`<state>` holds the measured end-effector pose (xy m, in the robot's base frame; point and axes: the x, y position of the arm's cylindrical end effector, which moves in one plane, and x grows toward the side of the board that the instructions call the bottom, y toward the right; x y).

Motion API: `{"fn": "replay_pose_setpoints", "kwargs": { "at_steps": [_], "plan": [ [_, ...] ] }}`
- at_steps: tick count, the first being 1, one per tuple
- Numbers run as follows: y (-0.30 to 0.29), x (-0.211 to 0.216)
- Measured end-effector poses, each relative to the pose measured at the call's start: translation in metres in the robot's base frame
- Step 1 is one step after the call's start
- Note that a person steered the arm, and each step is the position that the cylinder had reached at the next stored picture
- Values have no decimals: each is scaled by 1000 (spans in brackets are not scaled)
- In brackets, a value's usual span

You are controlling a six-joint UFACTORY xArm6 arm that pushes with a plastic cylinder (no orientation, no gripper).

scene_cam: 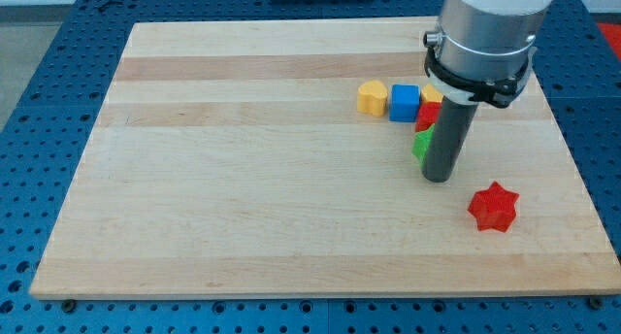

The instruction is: Move red star closer to the green star

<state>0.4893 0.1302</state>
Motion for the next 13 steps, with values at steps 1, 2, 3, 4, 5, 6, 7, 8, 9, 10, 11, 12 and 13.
{"fn": "replay_pose_setpoints", "kwargs": {
  "at_steps": [1, 2, 3, 4, 5, 6, 7, 8, 9, 10, 11, 12, 13],
  "plan": [
    [0, 14],
    [18, 15],
    [62, 7],
    [111, 6],
    [152, 20],
    [160, 51],
    [142, 62],
    [98, 62],
    [48, 58],
    [-2, 47],
    [-26, 38],
    [-26, 38],
    [-28, 49]
  ]
}}
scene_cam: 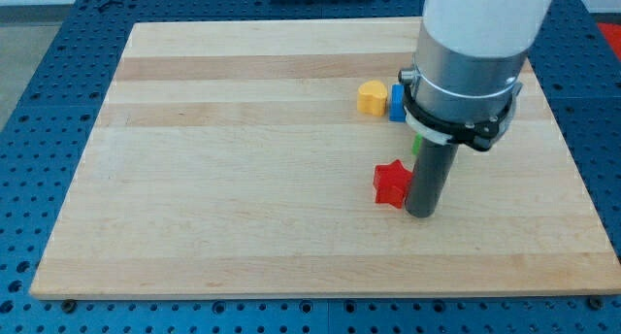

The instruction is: Move red star closer to the green star

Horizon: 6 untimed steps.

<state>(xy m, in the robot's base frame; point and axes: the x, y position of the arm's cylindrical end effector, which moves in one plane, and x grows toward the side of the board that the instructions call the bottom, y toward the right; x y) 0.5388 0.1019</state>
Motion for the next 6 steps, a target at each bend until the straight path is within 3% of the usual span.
{"fn": "replay_pose_setpoints", "kwargs": {
  "at_steps": [2, 4, 6],
  "plan": [
    [-39, 18],
    [-40, -35],
    [-40, -58]
  ]
}}
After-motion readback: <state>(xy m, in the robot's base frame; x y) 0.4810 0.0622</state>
